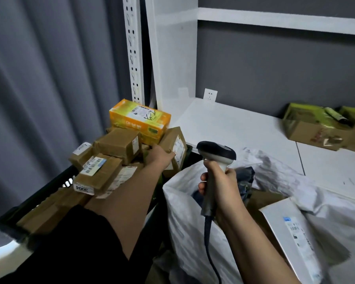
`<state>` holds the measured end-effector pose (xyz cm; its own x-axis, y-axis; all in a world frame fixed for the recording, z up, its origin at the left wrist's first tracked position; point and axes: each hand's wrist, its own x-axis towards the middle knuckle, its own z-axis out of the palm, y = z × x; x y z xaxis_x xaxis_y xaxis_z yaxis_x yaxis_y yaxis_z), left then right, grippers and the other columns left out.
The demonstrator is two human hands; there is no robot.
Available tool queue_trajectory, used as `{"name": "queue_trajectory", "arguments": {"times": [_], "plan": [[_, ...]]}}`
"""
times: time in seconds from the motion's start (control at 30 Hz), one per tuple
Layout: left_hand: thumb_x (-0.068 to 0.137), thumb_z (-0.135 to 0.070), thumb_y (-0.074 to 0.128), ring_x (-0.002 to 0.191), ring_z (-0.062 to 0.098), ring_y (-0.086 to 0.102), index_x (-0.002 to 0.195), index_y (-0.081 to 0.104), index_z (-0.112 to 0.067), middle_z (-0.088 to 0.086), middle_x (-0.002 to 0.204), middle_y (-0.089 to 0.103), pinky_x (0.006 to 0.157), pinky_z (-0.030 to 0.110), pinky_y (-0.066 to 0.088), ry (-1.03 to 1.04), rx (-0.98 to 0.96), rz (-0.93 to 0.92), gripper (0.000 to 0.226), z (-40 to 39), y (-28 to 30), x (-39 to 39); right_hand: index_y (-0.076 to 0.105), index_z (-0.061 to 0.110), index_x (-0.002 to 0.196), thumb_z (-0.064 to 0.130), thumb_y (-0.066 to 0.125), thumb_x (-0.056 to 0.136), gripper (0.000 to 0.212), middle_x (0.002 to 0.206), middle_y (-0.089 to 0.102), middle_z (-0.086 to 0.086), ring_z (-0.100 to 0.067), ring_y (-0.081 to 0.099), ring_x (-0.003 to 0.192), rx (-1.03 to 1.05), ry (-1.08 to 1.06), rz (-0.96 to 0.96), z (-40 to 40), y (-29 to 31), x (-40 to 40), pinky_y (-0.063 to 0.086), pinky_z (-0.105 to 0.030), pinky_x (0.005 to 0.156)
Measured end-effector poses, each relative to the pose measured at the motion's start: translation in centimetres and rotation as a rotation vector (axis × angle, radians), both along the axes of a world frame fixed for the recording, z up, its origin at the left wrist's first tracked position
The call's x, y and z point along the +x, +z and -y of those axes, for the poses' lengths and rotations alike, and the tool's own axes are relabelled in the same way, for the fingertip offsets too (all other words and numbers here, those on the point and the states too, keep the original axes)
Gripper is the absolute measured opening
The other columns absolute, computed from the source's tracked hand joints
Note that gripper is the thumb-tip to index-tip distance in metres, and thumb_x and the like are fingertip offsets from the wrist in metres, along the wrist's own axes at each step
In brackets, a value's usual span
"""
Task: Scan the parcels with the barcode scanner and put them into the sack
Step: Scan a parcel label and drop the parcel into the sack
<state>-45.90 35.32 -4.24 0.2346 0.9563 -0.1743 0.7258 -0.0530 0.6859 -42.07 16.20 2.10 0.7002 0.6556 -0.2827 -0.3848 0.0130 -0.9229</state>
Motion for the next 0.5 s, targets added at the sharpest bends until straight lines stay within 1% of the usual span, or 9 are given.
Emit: {"name": "queue_trajectory", "arguments": {"times": [0.1, 0.17, 0.2, 0.27, 0.33, 0.4, 0.43, 0.47, 0.5], "plan": [[0.085, -0.034, 0.070, 0.110, 0.032, 0.058, 0.128, 0.045, -0.006, 0.013, 0.125, 0.059, 0.070, 0.031, 0.042, 0.013, 0.068, 0.026, 0.057, 0.9, 0.9, -0.5, 0.039, 0.010, 0.115, 0.018, 0.062, 0.093, 0.033, 0.065, 0.050, -0.007, -0.013, 0.044, 0.044, 0.018, -0.020, 0.000, 0.5, 0.6, 0.2, 0.037, -0.024, 0.042], [0.083, -0.031, 0.072, 0.107, 0.031, 0.060, 0.128, 0.044, -0.009, 0.009, 0.122, 0.059, 0.071, 0.031, 0.045, -0.008, 0.137, 0.084, 0.058, 2.1, 2.1, -1.7, 0.038, 0.010, 0.113, 0.016, 0.061, 0.093, 0.031, 0.062, 0.050, -0.006, -0.012, 0.043, 0.041, 0.033, -0.043, 0.006, 1.4, 1.5, 0.0, 0.036, -0.021, 0.039], [0.081, -0.030, 0.074, 0.104, 0.030, 0.061, 0.128, 0.044, -0.010, 0.008, 0.121, 0.060, 0.073, 0.032, 0.048, -0.014, 0.178, 0.122, 0.059, 2.8, 2.8, -2.4, 0.038, 0.011, 0.113, 0.016, 0.061, 0.092, 0.031, 0.062, 0.050, -0.006, -0.011, 0.043, 0.041, 0.042, -0.054, 0.011, 2.0, 2.0, -0.2, 0.035, -0.020, 0.038], [0.078, -0.028, 0.076, 0.101, 0.026, 0.062, 0.129, 0.045, -0.013, 0.005, 0.118, 0.060, 0.079, 0.034, 0.051, -0.003, 0.227, 0.243, 0.061, 4.3, 4.3, -3.9, 0.039, 0.011, 0.114, 0.015, 0.061, 0.092, 0.032, 0.061, 0.049, -0.005, -0.011, 0.042, 0.041, 0.053, -0.065, 0.033, 3.3, 2.9, -0.5, 0.035, -0.019, 0.038], [0.077, -0.021, 0.078, 0.101, 0.018, 0.057, 0.132, 0.044, -0.014, -0.001, 0.114, 0.056, 0.081, 0.029, 0.046, 0.007, 0.216, 0.409, 0.065, 6.1, 5.9, -5.7, 0.039, 0.013, 0.116, 0.014, 0.061, 0.092, 0.033, 0.059, 0.049, -0.004, -0.010, 0.042, 0.041, 0.069, -0.063, 0.078, 5.3, 4.2, -1.1, 0.035, -0.021, 0.039], [0.077, -0.014, 0.077, 0.110, 0.018, 0.055, 0.135, 0.041, -0.015, 0.001, 0.119, 0.053, 0.090, 0.030, 0.047, 0.036, 0.073, 0.618, 0.068, 8.4, 7.5, -7.8, 0.041, 0.012, 0.112, 0.014, 0.061, 0.092, 0.028, 0.057, 0.048, -0.004, -0.012, 0.041, 0.042, 0.066, -0.058, 0.150, 7.6, 5.2, -2.0, 0.034, -0.021, 0.039], [0.079, -0.011, 0.075, 0.115, 0.021, 0.054, 0.135, 0.039, -0.015, 0.004, 0.123, 0.051, 0.095, 0.035, 0.049, 0.051, -0.053, 0.739, 0.067, 9.5, 8.0, -8.7, 0.043, 0.011, 0.107, 0.013, 0.061, 0.092, 0.024, 0.056, 0.048, -0.004, -0.013, 0.040, 0.042, 0.063, -0.056, 0.187, 8.5, 5.5, -2.4, 0.033, -0.022, 0.040], [0.082, -0.009, 0.072, 0.117, 0.023, 0.055, 0.133, 0.038, -0.015, 0.006, 0.125, 0.051, 0.098, 0.039, 0.050, 0.058, -0.194, 0.854, 0.062, 11.1, 8.8, -9.8, 0.044, 0.009, 0.103, 0.012, 0.061, 0.092, 0.020, 0.055, 0.047, -0.005, -0.014, 0.039, 0.042, 0.062, -0.058, 0.215, 9.7, 5.8, -3.0, 0.032, -0.023, 0.040], [0.085, -0.006, 0.069, 0.117, 0.024, 0.056, 0.128, 0.040, -0.015, 0.008, 0.125, 0.053, 0.098, 0.041, 0.050, 0.049, -0.324, 0.949, 0.052, 12.4, 9.4, -10.7, 0.045, 0.009, 0.099, 0.011, 0.061, 0.092, 0.018, 0.054, 0.047, -0.005, -0.015, 0.039, 0.041, 0.072, -0.059, 0.228, 10.6, 6.1, -3.5, 0.032, -0.024, 0.041]]}}
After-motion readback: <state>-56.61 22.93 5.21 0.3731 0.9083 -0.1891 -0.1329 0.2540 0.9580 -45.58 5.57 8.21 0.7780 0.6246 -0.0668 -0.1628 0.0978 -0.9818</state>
